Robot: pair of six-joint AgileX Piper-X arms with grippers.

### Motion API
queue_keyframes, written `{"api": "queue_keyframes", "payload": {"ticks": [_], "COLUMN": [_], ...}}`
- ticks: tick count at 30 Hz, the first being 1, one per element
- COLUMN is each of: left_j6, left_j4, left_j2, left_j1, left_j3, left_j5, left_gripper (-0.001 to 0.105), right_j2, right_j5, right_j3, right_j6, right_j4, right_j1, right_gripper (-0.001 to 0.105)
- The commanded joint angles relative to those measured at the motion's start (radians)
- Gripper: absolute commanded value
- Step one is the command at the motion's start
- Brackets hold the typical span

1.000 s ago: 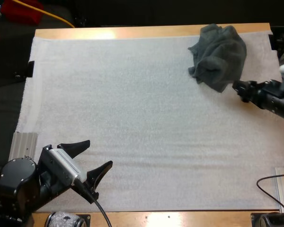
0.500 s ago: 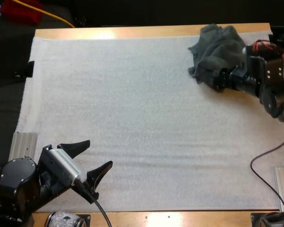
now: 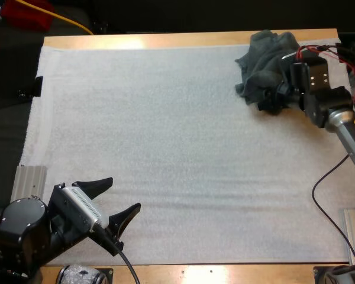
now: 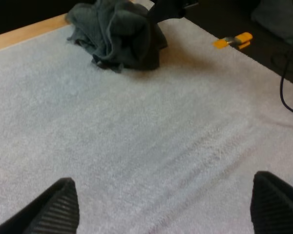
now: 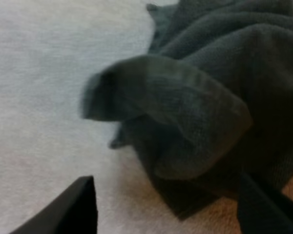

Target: Pick towel from pile, fold and stack

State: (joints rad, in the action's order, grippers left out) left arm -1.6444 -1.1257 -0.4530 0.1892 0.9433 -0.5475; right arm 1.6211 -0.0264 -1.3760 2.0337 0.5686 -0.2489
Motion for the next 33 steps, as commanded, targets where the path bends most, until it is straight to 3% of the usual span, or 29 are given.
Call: {"api": "queue_keyframes", "payload": {"ticks": [1,13,20,30,33], "left_j6": [-0.007,-0.007,-0.007,-0.007,-0.007], "left_j4": [-0.008,-0.023,-0.023,-0.023,-0.023], "left_j2": [0.0,0.0,0.0,0.0,0.0], "left_j1": [0.005,0.005,0.005,0.005,0.005], "left_j3": [0.005,0.005,0.005,0.005,0.005], "left_j5": [-0.005,-0.005,-0.005,-0.005,-0.005], "left_gripper": [0.071,0.071,0.071,0.071,0.071], "right_j2": [0.021,0.168,0.244,0.252,0.239], "right_j5": [-0.009,-0.109,-0.153,-0.224,-0.224], "right_j3": [-0.009,-0.01,-0.05,-0.054,-0.054], "right_j6": [0.023,0.028,0.025,-0.023,-0.025], "right_j4": [-0.026,-0.205,-0.223,-0.217,-0.203], "right_j1": [-0.001,-0.001,-0.001,-0.001,-0.001], "right_gripper": [0.059,0.059,0.058,0.002,0.001]}}
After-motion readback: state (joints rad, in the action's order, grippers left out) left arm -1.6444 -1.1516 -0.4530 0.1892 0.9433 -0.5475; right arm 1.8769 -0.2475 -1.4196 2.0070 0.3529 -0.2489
